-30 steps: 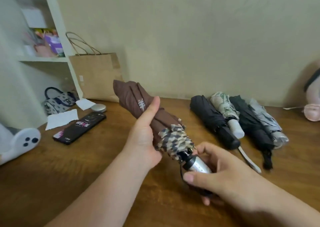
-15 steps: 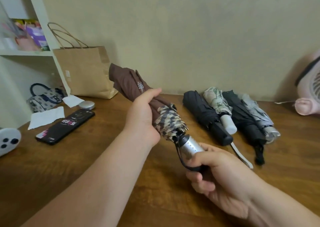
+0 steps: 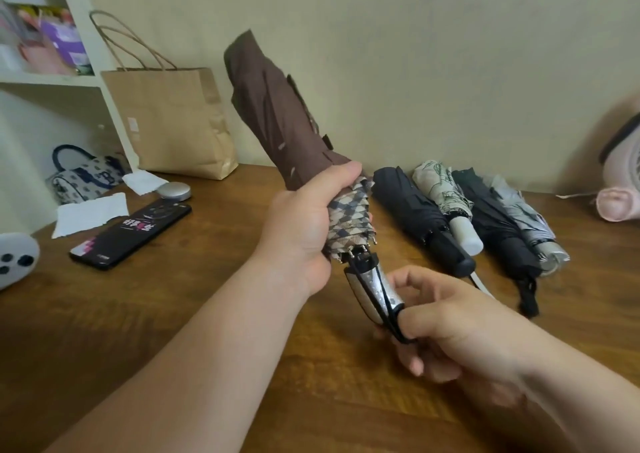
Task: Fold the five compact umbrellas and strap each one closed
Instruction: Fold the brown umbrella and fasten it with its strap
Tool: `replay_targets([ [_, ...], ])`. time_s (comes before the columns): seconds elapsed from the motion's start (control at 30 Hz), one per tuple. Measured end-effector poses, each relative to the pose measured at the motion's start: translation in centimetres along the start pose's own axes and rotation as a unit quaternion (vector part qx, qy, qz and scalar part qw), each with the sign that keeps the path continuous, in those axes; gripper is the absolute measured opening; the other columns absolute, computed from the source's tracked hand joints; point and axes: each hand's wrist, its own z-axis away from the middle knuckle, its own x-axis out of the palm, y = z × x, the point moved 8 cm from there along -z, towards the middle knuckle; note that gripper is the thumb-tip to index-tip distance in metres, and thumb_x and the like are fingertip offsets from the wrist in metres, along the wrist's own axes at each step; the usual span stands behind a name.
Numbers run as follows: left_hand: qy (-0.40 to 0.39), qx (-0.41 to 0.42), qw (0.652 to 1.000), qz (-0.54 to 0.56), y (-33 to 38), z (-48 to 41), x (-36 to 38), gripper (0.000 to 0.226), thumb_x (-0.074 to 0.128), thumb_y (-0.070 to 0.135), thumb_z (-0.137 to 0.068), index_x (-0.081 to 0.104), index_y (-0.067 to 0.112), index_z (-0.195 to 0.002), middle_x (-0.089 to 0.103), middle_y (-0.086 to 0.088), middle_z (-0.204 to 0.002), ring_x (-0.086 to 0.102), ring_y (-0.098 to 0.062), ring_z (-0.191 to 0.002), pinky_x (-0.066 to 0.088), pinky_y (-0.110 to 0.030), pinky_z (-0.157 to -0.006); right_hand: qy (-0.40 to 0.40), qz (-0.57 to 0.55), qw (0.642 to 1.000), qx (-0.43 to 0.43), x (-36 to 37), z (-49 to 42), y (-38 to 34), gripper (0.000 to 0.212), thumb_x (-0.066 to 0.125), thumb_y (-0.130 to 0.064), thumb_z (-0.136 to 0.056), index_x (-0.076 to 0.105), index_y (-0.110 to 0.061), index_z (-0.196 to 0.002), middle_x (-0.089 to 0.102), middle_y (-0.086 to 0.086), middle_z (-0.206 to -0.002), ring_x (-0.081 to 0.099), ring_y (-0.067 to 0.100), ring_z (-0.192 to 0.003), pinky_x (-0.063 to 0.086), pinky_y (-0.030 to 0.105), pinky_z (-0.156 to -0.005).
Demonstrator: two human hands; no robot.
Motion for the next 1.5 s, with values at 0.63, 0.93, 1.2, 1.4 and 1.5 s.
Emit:
replay_targets([
  [0.63,0.086,-0.076,0.991,0.064,-1.6,0.0,-1.7,0.082,0.095,0.056,-0.055,0.068,0.011,-0.119,0.076,-0.009,-0.084,0.075,-0.030,-0.068,0.061,-0.050,-0.076,0.236,0.042,0.958,-0.155,-1.5,2.4,-3.5,0.064,0.043,-0.035,-0.107,0.036,-0.014,-0.047,0.079,-0.005,-0.094,0.072,0.007,-0.089,0.049,0.028,-0.082],
  [0.93,0.167,-0.003,0.986,0.005,-0.7,1.1,-2.8,0.069,0.089,0.060,-0.063,0.061,0.022,-0.113,0.078,0.000,-0.096,0.078,-0.020,-0.082,0.062,-0.043,-0.080,0.222,0.175,0.934,-0.219,-0.8,2.6,-4.1,0.043,0.083,-0.053,-0.073,0.051,-0.025,-0.082,0.059,0.001,-0.059,0.049,0.012,-0.050,0.039,0.032,-0.049],
  [1.2,0.125,0.136,0.981,-0.060,-0.6,1.8,-0.6,0.065,0.090,0.051,-0.069,0.063,0.023,-0.121,0.077,0.008,-0.104,0.075,-0.013,-0.097,0.060,-0.038,-0.089,0.309,0.529,0.755,-0.232,0.0,2.7,-5.4,0.025,0.061,-0.050,-0.092,0.055,-0.029,-0.081,0.053,-0.009,-0.059,0.053,0.013,-0.056,0.042,0.032,-0.049],
  [1.4,0.140,0.120,0.980,-0.079,-0.4,0.6,-2.1,0.073,0.090,0.060,-0.062,0.067,0.020,-0.119,0.078,0.005,-0.102,0.075,-0.017,-0.094,0.060,-0.045,-0.089,0.094,0.471,0.859,-0.179,1.2,1.4,-3.3,0.029,0.063,-0.039,-0.097,0.059,-0.020,-0.075,0.058,-0.001,-0.066,0.054,0.015,-0.061,0.046,0.034,-0.057],
  [1.5,0.142,0.057,0.987,-0.051,-0.1,-0.4,-3.7,0.063,0.091,0.053,-0.066,0.068,0.019,-0.114,0.079,-0.001,-0.098,0.077,-0.023,-0.083,0.062,-0.046,-0.080,-0.020,0.435,0.887,-0.154,2.1,1.8,-1.9,0.031,0.066,-0.035,-0.097,0.056,-0.016,-0.074,0.058,0.004,-0.076,0.056,0.018,-0.069,0.050,0.042,-0.067],
])
